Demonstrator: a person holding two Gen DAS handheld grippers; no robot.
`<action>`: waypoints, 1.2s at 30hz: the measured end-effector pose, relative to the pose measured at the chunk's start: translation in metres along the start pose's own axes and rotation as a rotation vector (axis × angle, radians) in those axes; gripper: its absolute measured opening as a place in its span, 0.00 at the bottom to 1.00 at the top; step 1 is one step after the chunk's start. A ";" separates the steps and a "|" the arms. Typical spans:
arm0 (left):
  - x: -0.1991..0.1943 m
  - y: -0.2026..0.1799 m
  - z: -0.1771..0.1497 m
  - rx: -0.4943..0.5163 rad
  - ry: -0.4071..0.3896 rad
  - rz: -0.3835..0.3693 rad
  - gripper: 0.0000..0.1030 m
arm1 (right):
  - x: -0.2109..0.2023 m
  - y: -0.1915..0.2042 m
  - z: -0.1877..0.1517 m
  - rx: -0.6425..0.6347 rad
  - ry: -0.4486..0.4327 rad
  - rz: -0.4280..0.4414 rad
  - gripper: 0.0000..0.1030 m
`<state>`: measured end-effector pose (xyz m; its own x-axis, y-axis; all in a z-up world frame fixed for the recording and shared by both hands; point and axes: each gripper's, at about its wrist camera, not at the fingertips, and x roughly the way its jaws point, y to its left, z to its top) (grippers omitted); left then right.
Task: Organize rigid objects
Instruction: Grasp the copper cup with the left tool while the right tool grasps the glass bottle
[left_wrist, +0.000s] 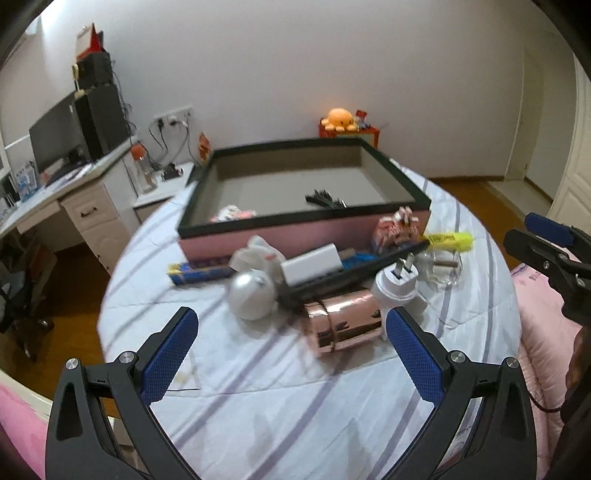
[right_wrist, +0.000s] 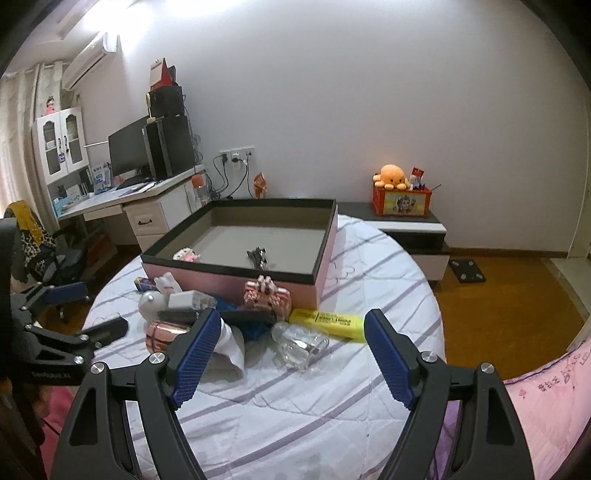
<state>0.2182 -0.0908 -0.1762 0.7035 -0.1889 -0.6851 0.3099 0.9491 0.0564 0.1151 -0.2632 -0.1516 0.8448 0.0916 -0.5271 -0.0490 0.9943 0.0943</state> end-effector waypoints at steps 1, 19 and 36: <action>0.006 -0.004 0.000 0.003 0.012 -0.001 1.00 | 0.003 -0.002 -0.002 0.003 0.008 0.003 0.79; 0.062 -0.016 -0.007 -0.041 0.144 -0.105 0.69 | 0.040 -0.027 -0.022 0.067 0.109 0.039 0.79; 0.048 0.021 -0.033 -0.054 0.187 -0.059 0.46 | 0.064 -0.017 -0.032 0.064 0.175 0.041 0.79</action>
<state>0.2367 -0.0717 -0.2319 0.5522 -0.1994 -0.8095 0.3089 0.9508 -0.0235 0.1531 -0.2722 -0.2142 0.7370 0.1450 -0.6602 -0.0427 0.9848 0.1686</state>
